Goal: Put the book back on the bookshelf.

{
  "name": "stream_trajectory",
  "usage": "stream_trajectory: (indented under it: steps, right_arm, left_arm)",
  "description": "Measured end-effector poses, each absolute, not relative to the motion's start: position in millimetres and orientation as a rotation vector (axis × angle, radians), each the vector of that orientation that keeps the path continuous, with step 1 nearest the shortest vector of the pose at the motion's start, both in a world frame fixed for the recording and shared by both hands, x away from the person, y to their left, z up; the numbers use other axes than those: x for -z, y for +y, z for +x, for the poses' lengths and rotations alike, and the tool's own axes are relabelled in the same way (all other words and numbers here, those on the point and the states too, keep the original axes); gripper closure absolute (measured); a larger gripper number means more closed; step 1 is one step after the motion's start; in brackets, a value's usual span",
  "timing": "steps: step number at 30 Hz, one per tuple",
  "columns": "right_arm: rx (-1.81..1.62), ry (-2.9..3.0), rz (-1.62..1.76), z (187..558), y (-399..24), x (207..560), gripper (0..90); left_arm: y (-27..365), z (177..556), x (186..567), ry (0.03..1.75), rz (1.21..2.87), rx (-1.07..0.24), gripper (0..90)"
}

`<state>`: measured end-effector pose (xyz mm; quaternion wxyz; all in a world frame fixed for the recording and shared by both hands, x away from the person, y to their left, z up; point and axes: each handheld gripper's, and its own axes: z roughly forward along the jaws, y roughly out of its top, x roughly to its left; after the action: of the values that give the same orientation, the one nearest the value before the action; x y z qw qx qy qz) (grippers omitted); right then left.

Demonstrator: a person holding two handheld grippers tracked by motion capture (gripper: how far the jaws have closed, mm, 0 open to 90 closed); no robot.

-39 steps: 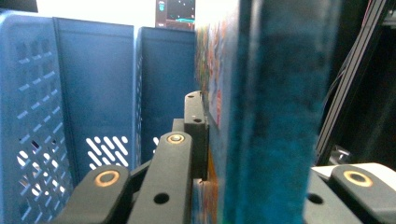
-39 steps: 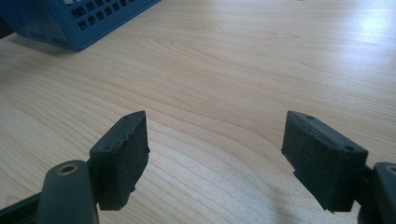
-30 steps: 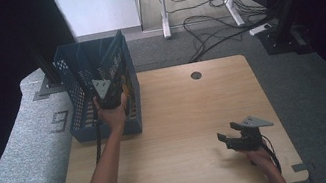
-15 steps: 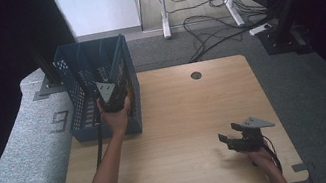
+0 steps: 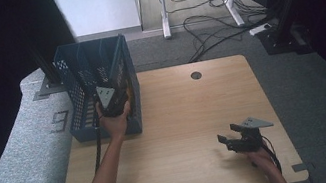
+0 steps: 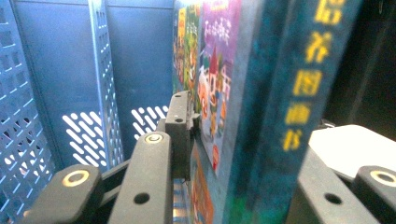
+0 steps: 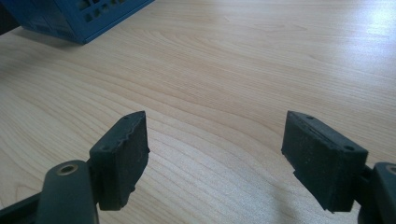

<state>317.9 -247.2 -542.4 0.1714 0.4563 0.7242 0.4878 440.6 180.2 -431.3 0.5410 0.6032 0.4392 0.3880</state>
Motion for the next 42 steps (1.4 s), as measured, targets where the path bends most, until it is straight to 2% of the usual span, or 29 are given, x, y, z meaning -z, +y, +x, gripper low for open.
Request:
stream_trajectory:
  steps: [8,15,22,29,42]
  right_arm:
    - [-1.380,2.061,1.299,318.1,-246.9,544.4,22.2]
    - [-1.387,2.063,1.302,318.4,-247.9,544.8,22.3]
    - [-1.387,2.061,1.302,318.5,-248.7,545.0,22.3]
    - [-1.386,2.060,1.308,318.5,-249.4,545.1,22.3]
    - [-1.384,2.062,1.302,318.7,-249.3,545.1,22.3]
  left_arm:
    - [181.4,439.9,431.6,1.029,1.453,-0.919,67.9]
    - [180.9,440.0,431.3,1.011,1.489,-0.886,48.4]
    - [184.6,440.3,432.0,1.020,1.532,-0.811,38.5]
    - [186.2,435.1,430.0,1.019,1.574,-0.747,33.0]
    - [197.3,414.3,434.0,1.021,1.612,-0.683,31.3]
